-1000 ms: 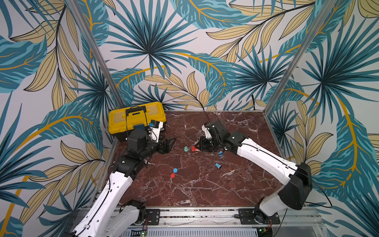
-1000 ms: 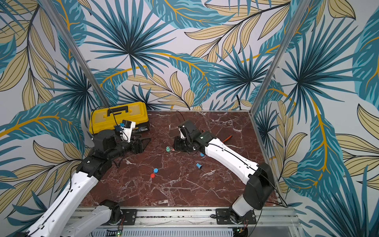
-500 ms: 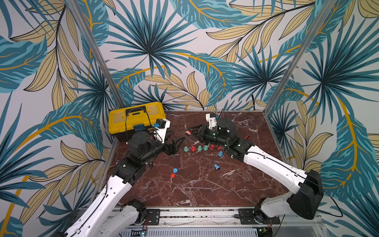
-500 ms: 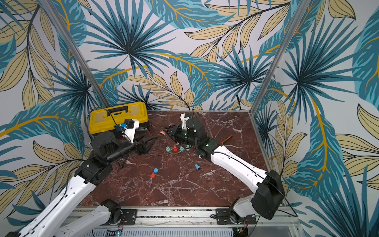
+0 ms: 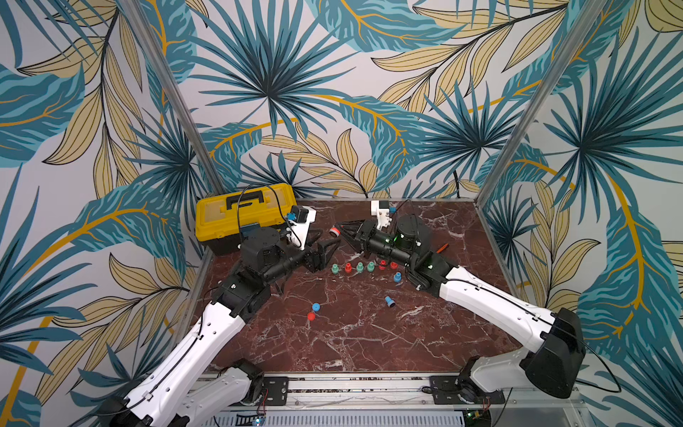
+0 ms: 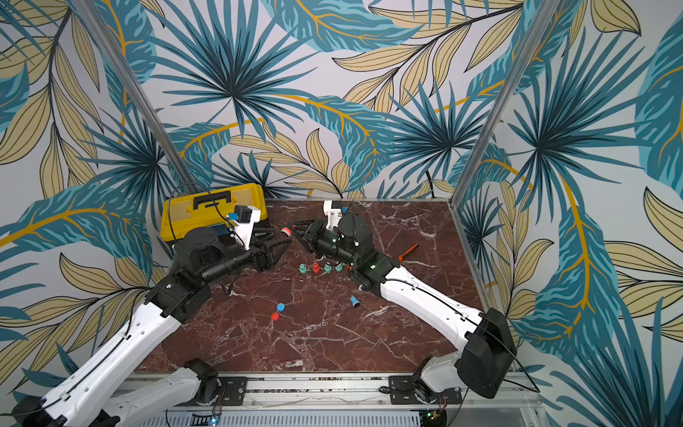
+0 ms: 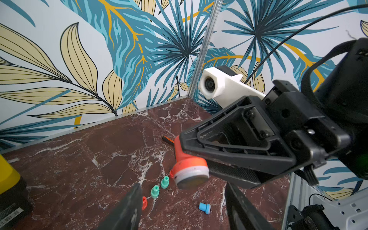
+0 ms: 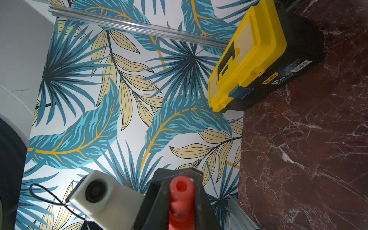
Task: Close the stamp cap
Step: Pick up the stamp from the center of the board.
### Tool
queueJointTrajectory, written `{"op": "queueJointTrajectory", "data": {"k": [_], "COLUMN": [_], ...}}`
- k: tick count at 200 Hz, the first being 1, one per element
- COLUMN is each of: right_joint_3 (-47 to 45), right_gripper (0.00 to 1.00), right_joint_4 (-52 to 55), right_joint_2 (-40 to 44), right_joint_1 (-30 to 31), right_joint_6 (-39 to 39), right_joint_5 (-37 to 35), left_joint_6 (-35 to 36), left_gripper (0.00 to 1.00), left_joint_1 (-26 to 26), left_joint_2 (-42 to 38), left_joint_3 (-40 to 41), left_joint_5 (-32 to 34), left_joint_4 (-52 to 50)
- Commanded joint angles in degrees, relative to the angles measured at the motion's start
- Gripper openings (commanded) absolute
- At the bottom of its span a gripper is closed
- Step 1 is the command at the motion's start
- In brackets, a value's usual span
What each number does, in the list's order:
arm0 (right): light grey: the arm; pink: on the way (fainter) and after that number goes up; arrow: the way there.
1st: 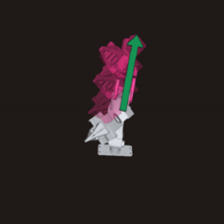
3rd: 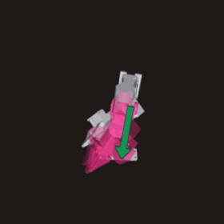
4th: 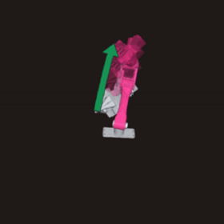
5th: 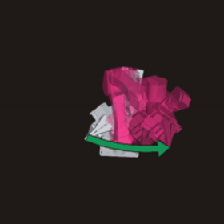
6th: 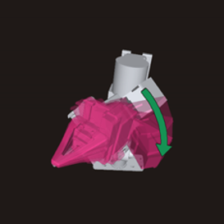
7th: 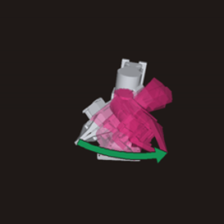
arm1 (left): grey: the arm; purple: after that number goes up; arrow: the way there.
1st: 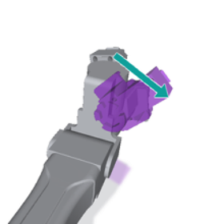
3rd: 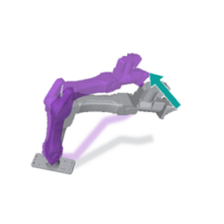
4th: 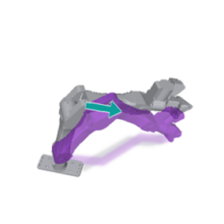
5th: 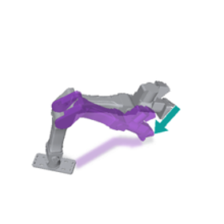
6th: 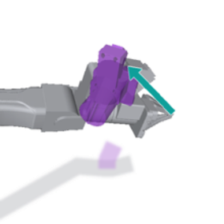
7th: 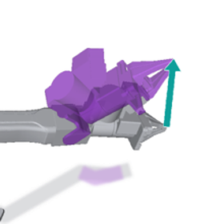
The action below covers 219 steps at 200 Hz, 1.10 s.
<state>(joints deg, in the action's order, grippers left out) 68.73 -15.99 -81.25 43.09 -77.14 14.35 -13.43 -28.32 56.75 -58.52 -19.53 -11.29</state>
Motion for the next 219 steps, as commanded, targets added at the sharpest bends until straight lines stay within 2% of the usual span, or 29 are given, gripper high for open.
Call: {"op": "queueJointTrajectory", "data": {"k": [1,103,140,209,219], "right_joint_3": [-1.0,-1.8,-2.0,-1.5,-1.5], "right_gripper": [0.05,0.05,0.05,0.05,0.08], "right_joint_4": [-3.3,-3.0,-3.1,-3.8,-3.6], "right_joint_2": [-0.7,-1.7,-2.3,-2.2,-2.1], "right_joint_1": [0.4,0.6,0.6,0.6,0.5], "right_joint_6": [-0.9,-0.2,-0.1,1.3,1.9], "right_joint_5": [1.4,2.9,2.9,3.8,4.1], "left_joint_6": [0.3,0.9,0.9,1.0,1.3], "left_gripper": [0.62,0.44,0.43,0.24,0.22], "left_joint_1": [-0.4,-0.7,-0.7,-0.8,-0.8], "left_joint_2": [0.9,2.8,2.7,3.1,3.0], "left_joint_3": [-2.2,-4.0,-3.9,-3.6,-3.4], "left_joint_5": [-0.5,0.6,0.9,0.8,0.4], "left_joint_4": [1.4,1.5,1.7,1.7,1.7]}}
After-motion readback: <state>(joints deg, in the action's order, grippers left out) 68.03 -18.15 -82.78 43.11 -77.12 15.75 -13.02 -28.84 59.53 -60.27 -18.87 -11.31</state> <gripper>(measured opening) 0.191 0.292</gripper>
